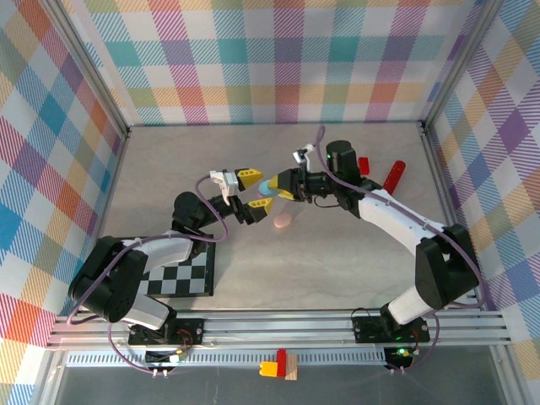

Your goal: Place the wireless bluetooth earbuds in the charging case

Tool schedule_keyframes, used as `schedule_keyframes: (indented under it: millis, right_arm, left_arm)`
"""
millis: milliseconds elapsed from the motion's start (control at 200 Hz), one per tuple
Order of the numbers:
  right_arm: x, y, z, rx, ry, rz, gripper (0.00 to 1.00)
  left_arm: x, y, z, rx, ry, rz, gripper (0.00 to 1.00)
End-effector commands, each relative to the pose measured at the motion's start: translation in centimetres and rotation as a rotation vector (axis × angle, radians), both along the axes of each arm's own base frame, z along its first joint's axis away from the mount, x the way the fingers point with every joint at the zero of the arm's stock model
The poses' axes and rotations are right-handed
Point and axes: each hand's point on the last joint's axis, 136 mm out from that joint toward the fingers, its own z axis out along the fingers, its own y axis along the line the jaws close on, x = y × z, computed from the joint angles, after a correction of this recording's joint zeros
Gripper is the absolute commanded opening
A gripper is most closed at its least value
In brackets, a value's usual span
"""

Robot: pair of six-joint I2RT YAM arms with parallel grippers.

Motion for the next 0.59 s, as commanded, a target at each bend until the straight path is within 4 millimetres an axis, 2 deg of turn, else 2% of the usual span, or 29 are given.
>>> schedule_keyframes:
  millis: [0, 185, 260, 415, 590]
  right_arm:
    - [1.4, -3.0, -1.2, -0.046, -0.061, -0.13, 0.19]
    - [1.9, -8.1, -8.5, -0.174, 0.038, -0.29, 0.15]
    - [1.8, -9.4, -11.1, -0.199, 0.075, -0.325, 0.14]
    - [1.3, -10.8, -15.8, -0.276, 0.136, -0.351, 0.14]
    - [1.1, -11.0, -19.5, -0.312, 0.19, -0.35, 0.15]
  left_arm:
    - [-1.4, 0.1, -0.6, 0.034, -0.021, -0.054, 0.92]
    - [-1.9, -0.6, -3.5, 0.158, 0.041, -0.098, 0.98]
    - [-2.2, -1.1, -4.9, 0.25, 0.056, -0.107, 0.99]
    - [-3.3, -1.9, -8.2, 0.492, 0.051, -0.119, 1.0]
    - [-3.5, -2.7, -8.9, 0.524, 0.047, -0.131, 1.0]
